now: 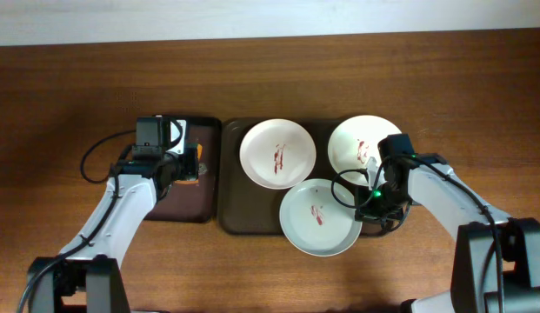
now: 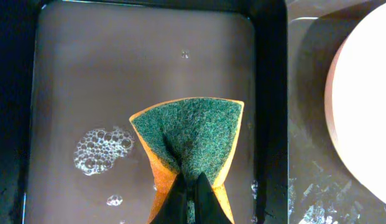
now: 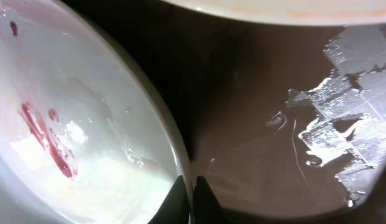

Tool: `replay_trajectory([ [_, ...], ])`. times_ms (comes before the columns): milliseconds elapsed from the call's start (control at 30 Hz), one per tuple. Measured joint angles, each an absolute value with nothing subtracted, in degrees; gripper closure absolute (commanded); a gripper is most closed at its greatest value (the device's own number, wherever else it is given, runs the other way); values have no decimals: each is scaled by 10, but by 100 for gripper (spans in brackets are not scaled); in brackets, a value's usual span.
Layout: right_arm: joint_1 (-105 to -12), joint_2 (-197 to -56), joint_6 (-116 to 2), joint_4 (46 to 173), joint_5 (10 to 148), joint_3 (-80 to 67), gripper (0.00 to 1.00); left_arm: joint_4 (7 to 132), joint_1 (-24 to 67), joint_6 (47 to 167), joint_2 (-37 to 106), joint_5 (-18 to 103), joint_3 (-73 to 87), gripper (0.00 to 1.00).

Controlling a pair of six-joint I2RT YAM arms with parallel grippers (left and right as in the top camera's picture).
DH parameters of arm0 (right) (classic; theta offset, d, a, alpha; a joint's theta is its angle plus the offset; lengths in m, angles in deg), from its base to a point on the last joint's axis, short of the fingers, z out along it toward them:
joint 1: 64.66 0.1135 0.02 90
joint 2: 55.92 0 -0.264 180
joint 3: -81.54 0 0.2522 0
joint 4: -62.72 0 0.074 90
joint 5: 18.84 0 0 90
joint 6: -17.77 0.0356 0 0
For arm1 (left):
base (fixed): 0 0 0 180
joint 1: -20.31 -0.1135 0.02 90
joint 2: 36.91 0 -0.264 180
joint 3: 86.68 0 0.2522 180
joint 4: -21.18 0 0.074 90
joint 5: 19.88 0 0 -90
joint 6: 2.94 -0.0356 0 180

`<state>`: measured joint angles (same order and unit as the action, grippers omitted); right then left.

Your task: Clean dirty plates on tray and stack at the side

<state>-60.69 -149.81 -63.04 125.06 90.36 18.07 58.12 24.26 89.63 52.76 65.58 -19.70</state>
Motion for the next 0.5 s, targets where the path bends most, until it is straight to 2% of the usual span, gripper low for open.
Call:
replay_trajectory([
  [167, -607, -1498, -630, 1236, 910, 181, 96, 565, 243, 896, 526, 608, -197, 100],
  [300, -607, -1498, -630, 1229, 912, 181, 96, 563, 243, 899, 510, 517, -197, 100],
  [400, -607, -1498, -630, 1226, 915, 181, 96, 563, 260, 963, 508, 436, -197, 100],
  [500, -607, -1498, -630, 1225, 915, 181, 96, 548, 333, 1040, 508, 390, -197, 100],
])
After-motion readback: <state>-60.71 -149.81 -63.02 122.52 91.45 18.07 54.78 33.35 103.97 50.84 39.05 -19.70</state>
